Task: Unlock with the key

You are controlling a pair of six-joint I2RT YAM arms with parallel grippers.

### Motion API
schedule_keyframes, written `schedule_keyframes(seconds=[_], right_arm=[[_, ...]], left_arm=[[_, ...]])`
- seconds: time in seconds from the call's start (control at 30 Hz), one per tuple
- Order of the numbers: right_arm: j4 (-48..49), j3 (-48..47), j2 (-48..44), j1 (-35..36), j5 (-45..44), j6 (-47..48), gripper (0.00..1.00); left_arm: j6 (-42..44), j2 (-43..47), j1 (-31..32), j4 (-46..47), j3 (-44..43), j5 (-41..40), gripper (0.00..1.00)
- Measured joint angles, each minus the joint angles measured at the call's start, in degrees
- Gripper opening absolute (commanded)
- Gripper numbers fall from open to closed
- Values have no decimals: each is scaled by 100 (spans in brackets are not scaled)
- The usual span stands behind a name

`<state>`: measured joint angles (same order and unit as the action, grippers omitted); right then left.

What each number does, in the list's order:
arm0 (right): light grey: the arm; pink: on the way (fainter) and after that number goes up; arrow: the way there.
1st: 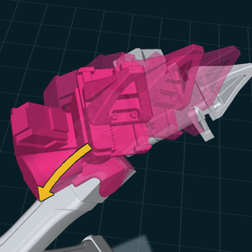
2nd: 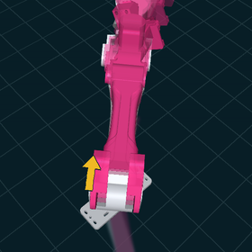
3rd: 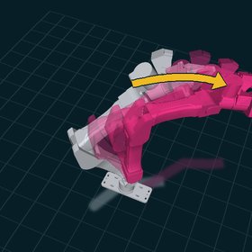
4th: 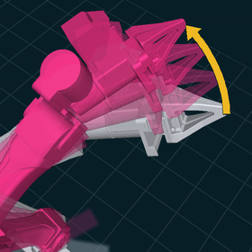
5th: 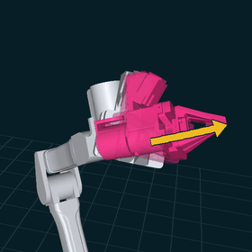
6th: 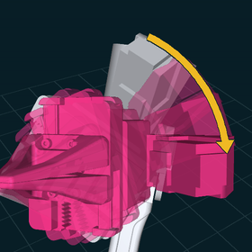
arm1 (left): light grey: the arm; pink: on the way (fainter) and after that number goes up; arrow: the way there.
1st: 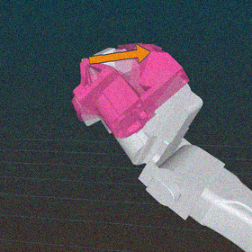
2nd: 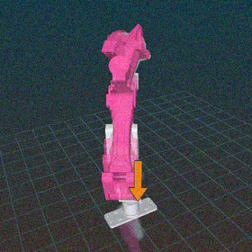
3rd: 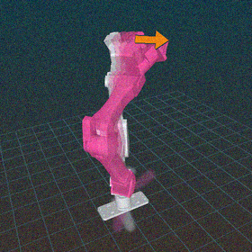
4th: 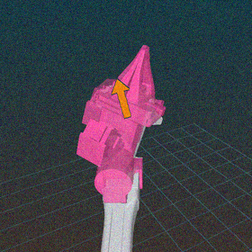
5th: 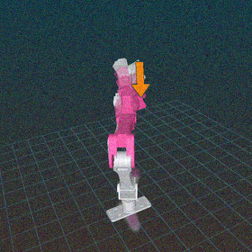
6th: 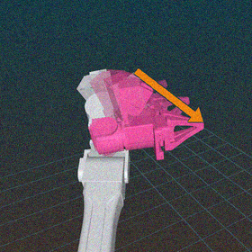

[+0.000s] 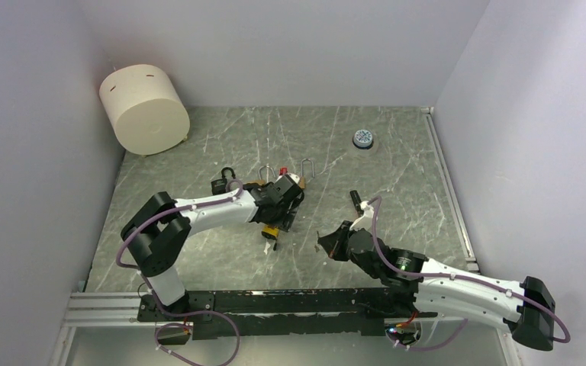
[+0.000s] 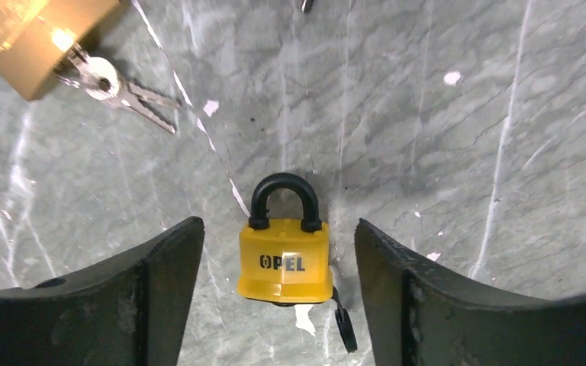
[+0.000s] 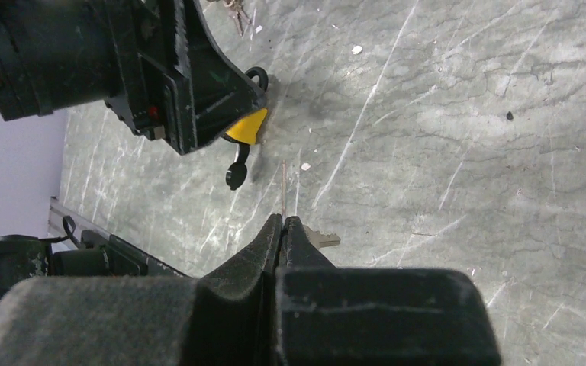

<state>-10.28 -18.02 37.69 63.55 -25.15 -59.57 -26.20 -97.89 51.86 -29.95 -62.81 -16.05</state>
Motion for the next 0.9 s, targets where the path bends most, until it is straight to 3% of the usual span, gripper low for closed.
schedule_keyframes(seconds=[0.27,0.6,0.9], right_arm=[[22,164,-98,0,-11,7,0],[83,203,-81,0,-7,17,0],[107,203,-59,-4,2,17,0]], left_arm=[[-334,24,17,-151,-337,-238,42],[-1161,-789,31,-841,-940,-317,40],[-1550,-1281,37,-1235,-1360,-291,32]])
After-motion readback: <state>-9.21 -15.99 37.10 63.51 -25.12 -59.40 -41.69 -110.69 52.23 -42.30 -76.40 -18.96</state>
